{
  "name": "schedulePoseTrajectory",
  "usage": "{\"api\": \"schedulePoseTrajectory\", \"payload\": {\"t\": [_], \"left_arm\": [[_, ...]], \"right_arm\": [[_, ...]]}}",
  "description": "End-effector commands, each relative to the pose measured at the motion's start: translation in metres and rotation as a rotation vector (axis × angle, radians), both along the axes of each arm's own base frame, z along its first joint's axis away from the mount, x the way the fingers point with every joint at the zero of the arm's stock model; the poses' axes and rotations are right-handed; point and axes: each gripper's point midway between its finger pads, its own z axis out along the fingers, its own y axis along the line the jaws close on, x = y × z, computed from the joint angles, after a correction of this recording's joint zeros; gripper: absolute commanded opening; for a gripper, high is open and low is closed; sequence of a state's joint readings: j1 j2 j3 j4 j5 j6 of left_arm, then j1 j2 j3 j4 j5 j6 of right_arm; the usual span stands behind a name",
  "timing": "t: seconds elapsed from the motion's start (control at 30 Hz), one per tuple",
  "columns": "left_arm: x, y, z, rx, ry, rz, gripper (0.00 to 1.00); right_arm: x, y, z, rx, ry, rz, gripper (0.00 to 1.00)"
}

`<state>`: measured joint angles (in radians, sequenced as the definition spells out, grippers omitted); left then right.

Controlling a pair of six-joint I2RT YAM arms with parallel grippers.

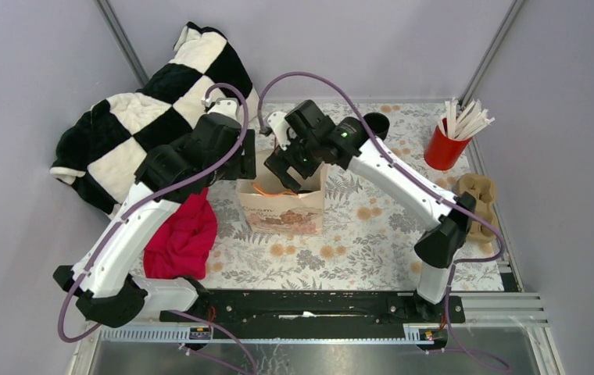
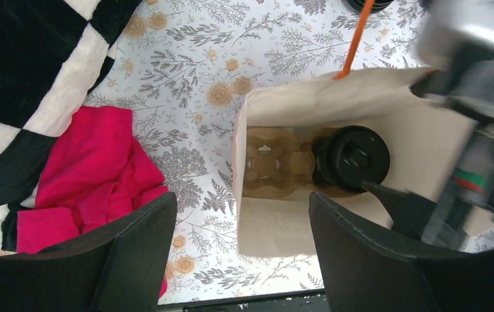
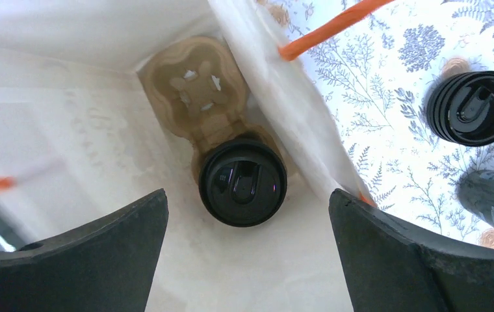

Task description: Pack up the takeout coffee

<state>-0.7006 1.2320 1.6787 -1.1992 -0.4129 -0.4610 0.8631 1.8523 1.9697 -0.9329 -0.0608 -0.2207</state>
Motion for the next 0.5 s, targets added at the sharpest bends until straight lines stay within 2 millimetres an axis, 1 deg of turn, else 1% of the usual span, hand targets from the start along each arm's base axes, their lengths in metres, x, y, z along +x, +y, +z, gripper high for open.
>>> {"api": "schedulePoseTrajectory", "payload": {"t": [0.0, 0.07, 0.13, 0.27, 0.33, 0.4, 0.43, 0.47], "left_arm": [[0.018, -0.013, 0.017, -0.051, -0.049, -0.001, 0.79], [0.022, -0.014, 0.016, -0.043, -0.044, 0.004, 0.78], [0.025, -0.015, 0.014, -0.039, -0.036, 0.006, 0.77], [0.035, -0.015, 0.006, -0.022, -0.01, 0.023, 0.74], [0.04, -0.013, 0.003, -0.01, 0.0, 0.037, 0.72], [0.044, -0.009, -0.002, 0.002, 0.016, 0.052, 0.71], [0.045, -0.008, -0.004, 0.006, 0.025, 0.057, 0.71], [0.046, -0.007, -0.008, 0.013, 0.036, 0.06, 0.7]], "right_arm": [[-0.015, -0.007, 0.059, 0.141, -0.015, -0.088, 1.0], [-0.015, -0.006, 0.072, 0.181, -0.021, -0.117, 1.0], [-0.013, -0.008, 0.091, 0.226, -0.044, -0.161, 1.0], [0.009, -0.032, 0.139, 0.302, -0.184, -0.371, 1.0], [0.013, -0.042, 0.158, 0.33, -0.244, -0.416, 1.0], [0.016, -0.053, 0.167, 0.341, -0.282, -0.461, 1.0], [0.018, -0.061, 0.167, 0.339, -0.295, -0.509, 1.0], [0.02, -0.07, 0.162, 0.329, -0.297, -0.56, 1.0]]}}
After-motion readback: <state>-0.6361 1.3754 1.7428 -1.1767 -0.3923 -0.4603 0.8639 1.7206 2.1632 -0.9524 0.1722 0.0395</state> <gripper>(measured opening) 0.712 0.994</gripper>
